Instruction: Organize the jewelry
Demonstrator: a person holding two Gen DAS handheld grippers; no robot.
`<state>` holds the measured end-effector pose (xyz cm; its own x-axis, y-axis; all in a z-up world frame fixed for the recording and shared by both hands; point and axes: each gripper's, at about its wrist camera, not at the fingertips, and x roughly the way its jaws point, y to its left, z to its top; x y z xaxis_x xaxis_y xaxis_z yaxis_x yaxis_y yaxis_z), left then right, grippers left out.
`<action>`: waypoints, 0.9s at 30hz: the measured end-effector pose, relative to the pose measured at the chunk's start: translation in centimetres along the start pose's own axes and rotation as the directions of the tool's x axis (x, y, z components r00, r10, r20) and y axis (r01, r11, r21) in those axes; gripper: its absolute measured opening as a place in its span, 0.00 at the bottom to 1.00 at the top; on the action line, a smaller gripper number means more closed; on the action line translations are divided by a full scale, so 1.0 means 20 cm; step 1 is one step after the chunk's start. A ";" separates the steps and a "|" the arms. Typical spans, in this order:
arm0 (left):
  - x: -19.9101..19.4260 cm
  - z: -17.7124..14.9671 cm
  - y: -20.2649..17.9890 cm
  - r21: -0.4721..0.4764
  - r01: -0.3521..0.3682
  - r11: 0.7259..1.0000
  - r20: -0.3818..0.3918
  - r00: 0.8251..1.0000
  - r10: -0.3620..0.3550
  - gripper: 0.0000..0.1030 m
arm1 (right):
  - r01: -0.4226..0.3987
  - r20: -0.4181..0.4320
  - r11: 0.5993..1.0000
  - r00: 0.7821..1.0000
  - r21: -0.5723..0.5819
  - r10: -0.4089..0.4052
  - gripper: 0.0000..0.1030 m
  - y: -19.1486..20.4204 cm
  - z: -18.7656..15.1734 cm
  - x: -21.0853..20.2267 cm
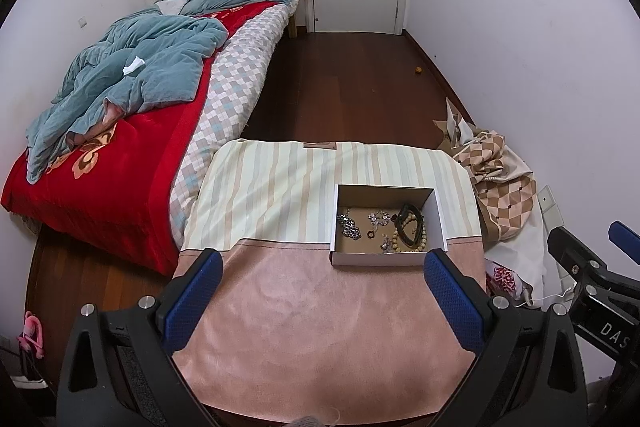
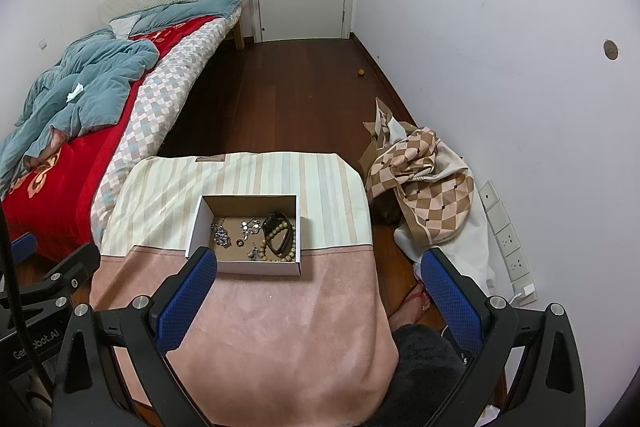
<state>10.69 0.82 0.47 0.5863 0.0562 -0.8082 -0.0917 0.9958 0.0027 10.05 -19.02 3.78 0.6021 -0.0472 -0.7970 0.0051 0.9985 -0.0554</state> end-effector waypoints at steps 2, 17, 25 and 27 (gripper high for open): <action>0.00 0.00 0.00 -0.002 -0.001 1.000 0.001 1.000 0.001 0.99 | 0.000 -0.001 1.000 1.000 0.001 0.000 1.00 0.00 0.00 0.00; -0.02 -0.01 0.01 -0.002 -0.002 1.000 0.008 1.000 0.002 0.99 | -0.001 -0.001 1.000 1.000 0.001 0.001 1.00 0.00 0.00 -0.01; -0.03 0.00 0.01 -0.002 0.000 1.000 0.011 1.000 0.000 1.00 | -0.004 0.003 1.000 1.000 -0.002 0.004 1.00 0.01 -0.01 -0.03; -0.04 0.00 0.01 -0.004 -0.001 1.000 0.009 1.000 0.001 1.00 | -0.006 0.002 1.000 1.000 -0.003 0.006 1.00 0.01 -0.02 -0.03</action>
<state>10.25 0.96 1.05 0.5931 0.0575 -0.8031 -0.0951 0.9955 0.0010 9.47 -18.78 4.00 0.6036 -0.0412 -0.7962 -0.0007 0.9986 -0.0522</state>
